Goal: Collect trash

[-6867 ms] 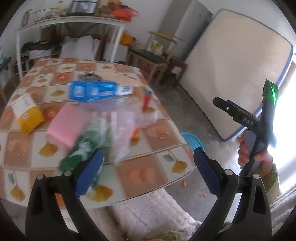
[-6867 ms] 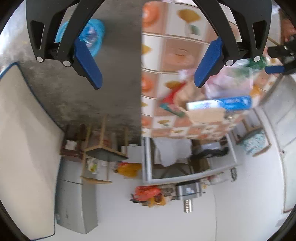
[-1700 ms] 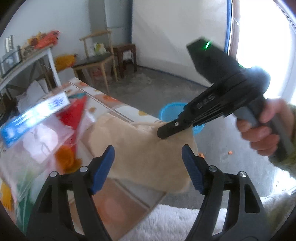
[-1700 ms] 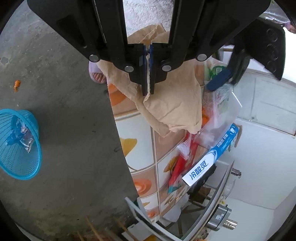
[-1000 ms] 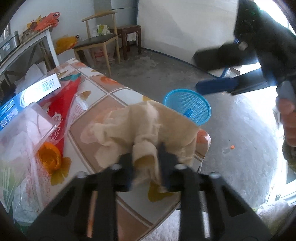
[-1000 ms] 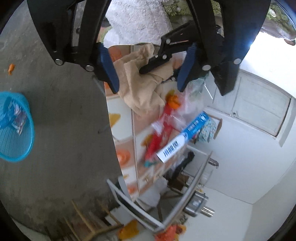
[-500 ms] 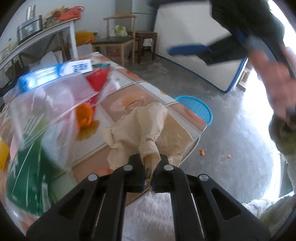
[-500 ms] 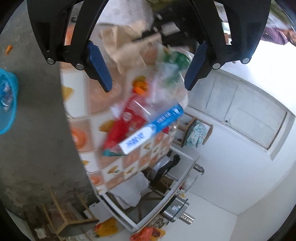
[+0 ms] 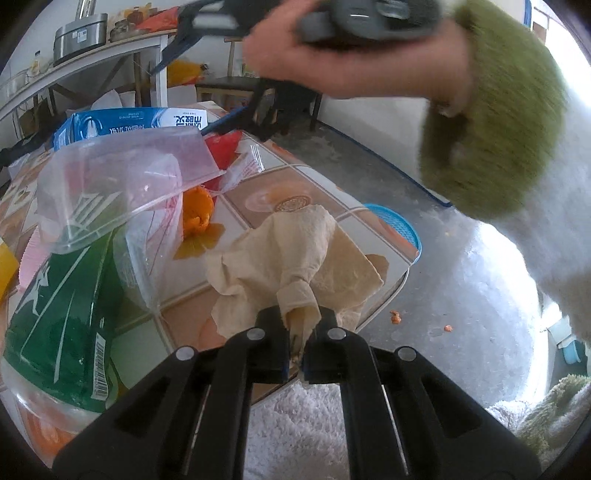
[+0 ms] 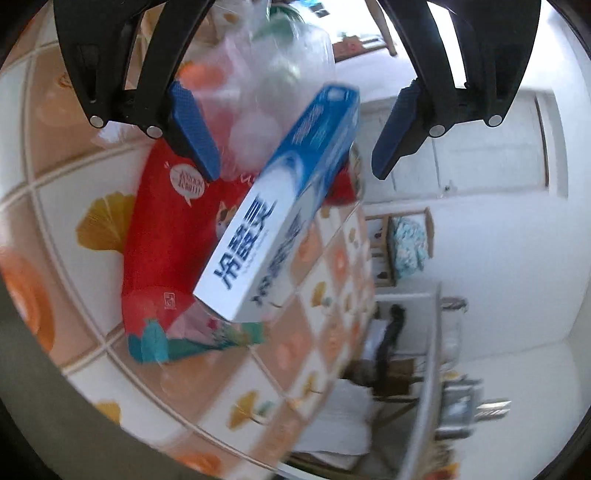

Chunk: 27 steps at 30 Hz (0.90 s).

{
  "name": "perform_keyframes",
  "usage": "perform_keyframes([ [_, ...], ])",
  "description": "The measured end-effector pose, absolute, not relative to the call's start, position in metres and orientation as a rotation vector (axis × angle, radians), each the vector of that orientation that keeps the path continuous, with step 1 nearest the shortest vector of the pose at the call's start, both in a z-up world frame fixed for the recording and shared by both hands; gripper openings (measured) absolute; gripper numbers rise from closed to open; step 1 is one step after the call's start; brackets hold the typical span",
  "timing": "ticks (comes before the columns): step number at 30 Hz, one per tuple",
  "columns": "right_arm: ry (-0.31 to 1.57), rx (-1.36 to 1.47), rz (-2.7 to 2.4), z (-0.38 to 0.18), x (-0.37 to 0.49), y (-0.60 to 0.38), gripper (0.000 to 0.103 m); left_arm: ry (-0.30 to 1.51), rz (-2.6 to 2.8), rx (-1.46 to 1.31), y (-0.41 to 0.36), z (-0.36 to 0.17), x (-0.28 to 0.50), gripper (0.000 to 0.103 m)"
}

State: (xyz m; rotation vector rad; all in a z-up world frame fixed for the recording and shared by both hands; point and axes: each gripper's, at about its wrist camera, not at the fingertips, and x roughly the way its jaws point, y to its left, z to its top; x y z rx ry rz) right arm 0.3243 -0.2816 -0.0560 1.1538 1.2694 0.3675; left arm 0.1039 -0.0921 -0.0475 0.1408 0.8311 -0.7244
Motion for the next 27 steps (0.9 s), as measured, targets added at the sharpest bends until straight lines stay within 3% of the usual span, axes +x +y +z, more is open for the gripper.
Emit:
perform_keyframes([
  [7, 1.300, 1.184, 0.304, -0.074, 0.344, -0.270, 0.080, 0.827, -0.748, 0.137, -0.091, -0.050, 0.105, 0.003],
  [15, 1.294, 1.271, 0.355, -0.091, 0.350, -0.271, 0.046, 0.832, -0.758, 0.145, -0.096, -0.053, 0.110, 0.003],
  [22, 1.210, 1.411, 0.455, -0.085, 0.340, -0.279, 0.035, 0.828, -0.756, 0.149, -0.097, -0.052, 0.108, 0.003],
  [27, 1.115, 1.474, 0.550, -0.062, 0.326, -0.293, 0.033, 0.820, -0.752, 0.157, -0.099, -0.050, 0.106, 0.003],
])
